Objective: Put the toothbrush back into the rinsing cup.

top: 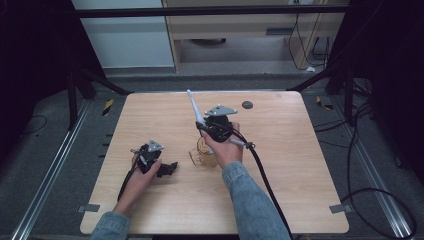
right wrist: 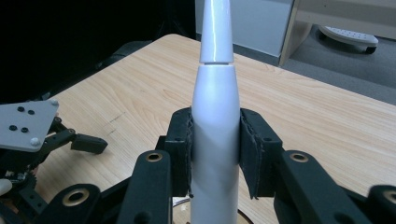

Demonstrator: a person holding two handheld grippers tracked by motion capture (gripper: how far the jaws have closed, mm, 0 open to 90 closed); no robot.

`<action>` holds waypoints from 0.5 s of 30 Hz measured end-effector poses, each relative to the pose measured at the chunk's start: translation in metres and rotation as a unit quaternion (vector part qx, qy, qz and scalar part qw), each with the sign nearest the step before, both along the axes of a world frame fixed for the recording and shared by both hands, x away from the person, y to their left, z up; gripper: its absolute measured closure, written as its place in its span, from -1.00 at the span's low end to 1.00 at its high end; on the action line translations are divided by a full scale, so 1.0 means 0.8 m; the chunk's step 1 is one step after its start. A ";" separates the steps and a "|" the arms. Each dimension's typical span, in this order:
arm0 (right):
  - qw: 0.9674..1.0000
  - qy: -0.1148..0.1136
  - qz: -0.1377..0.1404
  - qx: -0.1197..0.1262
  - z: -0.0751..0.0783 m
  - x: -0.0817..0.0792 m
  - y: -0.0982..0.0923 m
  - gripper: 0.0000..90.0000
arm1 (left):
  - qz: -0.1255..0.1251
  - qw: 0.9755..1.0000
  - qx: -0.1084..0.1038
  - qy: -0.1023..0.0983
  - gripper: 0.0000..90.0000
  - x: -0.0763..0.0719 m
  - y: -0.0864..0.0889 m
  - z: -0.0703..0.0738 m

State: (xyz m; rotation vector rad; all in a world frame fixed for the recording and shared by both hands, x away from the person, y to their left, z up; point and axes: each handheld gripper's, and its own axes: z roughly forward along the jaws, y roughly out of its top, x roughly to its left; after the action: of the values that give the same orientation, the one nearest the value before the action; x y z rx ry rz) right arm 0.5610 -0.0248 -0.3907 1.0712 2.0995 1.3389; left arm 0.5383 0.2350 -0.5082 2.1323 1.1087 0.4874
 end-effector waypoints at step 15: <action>1.000 0.010 -0.001 -0.004 -0.010 -0.002 -0.004 0.48 | 0.000 1.000 0.000 0.000 -1.00 0.000 0.000 0.000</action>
State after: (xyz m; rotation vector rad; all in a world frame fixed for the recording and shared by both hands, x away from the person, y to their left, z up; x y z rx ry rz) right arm 0.5597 -0.0280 -0.3988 1.0862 2.1165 1.3233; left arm 0.5383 0.2350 -0.5082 2.1322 1.1088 0.4869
